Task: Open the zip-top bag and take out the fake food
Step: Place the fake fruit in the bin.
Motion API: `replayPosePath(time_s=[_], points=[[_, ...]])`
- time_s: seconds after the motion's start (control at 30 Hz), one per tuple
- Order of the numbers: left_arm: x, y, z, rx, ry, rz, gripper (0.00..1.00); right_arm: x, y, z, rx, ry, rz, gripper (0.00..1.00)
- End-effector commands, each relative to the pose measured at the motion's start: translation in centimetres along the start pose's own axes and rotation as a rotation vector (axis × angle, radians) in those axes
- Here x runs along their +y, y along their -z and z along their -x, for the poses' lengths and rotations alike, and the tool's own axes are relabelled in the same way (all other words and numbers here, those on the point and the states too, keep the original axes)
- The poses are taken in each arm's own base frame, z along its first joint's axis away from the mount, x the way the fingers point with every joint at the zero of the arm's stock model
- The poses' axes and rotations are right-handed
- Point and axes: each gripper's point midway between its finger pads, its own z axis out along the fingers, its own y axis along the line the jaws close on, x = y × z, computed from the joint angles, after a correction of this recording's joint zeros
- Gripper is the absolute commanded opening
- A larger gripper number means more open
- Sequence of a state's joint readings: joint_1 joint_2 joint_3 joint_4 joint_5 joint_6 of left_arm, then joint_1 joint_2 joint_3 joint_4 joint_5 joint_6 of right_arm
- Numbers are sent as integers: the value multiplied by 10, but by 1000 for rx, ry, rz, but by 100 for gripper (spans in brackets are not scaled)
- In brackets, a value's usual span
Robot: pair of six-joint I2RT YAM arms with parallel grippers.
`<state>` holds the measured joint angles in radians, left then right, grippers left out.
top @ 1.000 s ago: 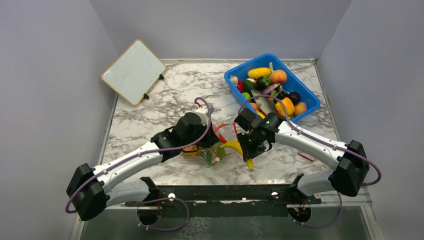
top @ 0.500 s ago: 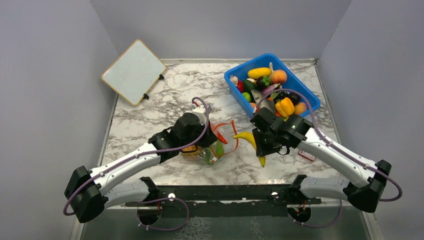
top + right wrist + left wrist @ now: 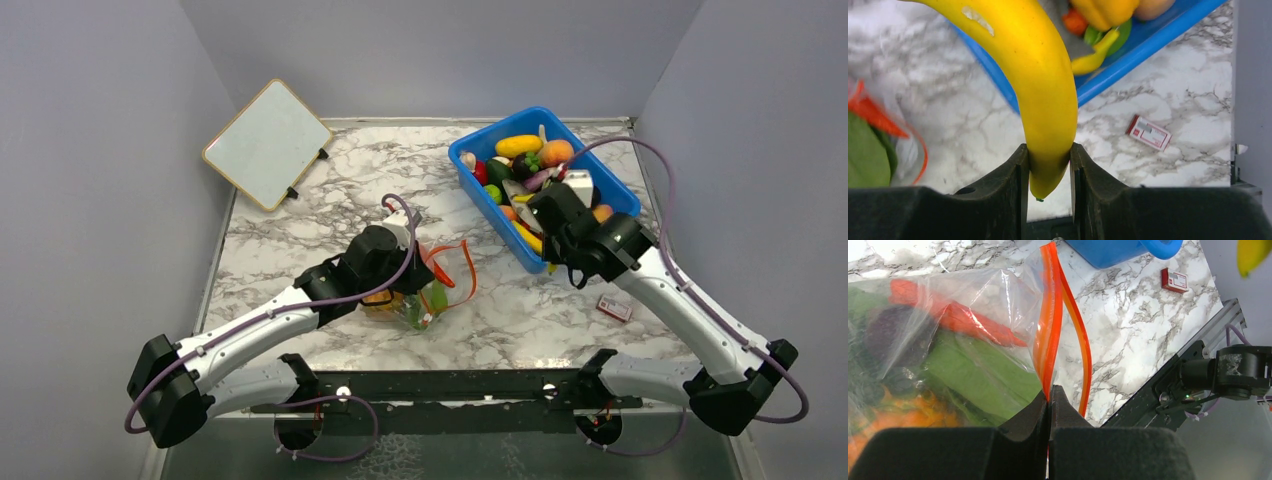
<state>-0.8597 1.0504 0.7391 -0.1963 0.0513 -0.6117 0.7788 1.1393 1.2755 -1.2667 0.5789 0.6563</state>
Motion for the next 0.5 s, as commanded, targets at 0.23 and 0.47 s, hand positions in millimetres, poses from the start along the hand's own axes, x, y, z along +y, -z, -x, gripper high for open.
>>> replayPosePath(time_s=[0.23, 0.47], points=[[-8, 10, 9, -34, -5, -27, 0, -66, -89, 58, -49, -190, -1, 21], [-7, 10, 9, -34, -10, -25, 0, -112, -119, 82, -21, -240, -134, 21]])
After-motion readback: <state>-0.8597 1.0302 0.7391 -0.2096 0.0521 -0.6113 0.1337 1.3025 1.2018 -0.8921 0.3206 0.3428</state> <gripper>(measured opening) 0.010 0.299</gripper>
